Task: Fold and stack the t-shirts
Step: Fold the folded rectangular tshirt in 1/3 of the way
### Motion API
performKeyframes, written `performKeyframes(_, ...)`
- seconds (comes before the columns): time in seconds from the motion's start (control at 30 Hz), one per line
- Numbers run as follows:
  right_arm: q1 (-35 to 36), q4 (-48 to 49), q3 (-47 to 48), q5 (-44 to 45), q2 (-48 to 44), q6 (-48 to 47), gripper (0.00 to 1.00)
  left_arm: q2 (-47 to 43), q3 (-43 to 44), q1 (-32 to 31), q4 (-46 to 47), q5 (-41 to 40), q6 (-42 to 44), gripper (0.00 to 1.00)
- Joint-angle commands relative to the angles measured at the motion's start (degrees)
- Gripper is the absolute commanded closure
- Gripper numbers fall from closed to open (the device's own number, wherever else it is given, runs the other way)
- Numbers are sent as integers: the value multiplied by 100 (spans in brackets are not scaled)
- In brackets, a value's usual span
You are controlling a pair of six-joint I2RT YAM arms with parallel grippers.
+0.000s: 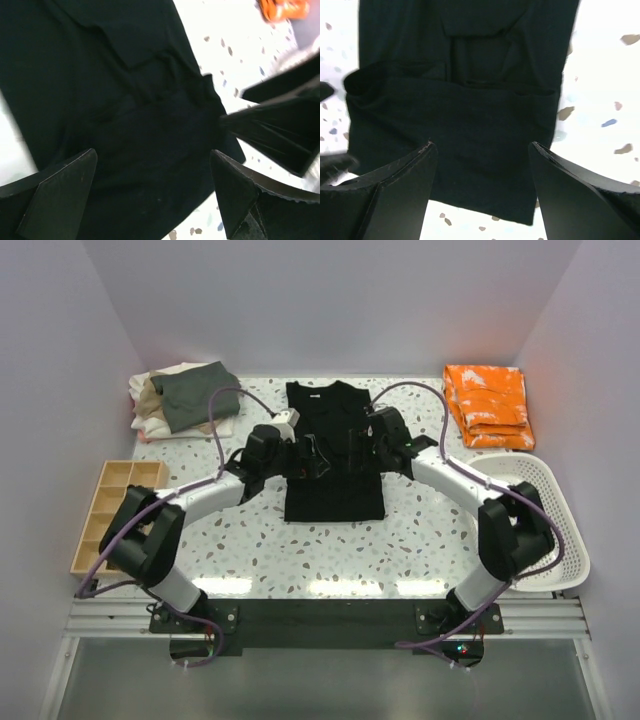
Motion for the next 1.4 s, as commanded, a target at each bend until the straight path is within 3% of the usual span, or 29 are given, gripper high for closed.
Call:
performKeyframes(0.0,-25,383,-67,-386,406,152,23,601,-255,1,1379,1431,-264,0)
performKeyframes(0.27,-60,436,-49,-412,766,91,23,1226,-36,62,1617,1406,-53,0)
performKeyframes(0.63,-131,401,-260,-263,1284,152,23,1209,176,177,1011,62,790,0)
performKeyframes(0.83,-140,462,-339,-166,1399,134,23,1349,-9,203,1318,-492,1054,0)
performKeyframes(1.07,-148,638,-462,-157,1066,3,23,1236,-18,212,1415,-1335,1318,0)
performKeyframes(1.17,-148,691,-515,-96,654,-76,23,797,-88,212,1344,-1678,1344,0)
performKeyframes(1.37,-192,367,-489,413,-402,-173,18,-83,35,212,361,-2066,1187,0)
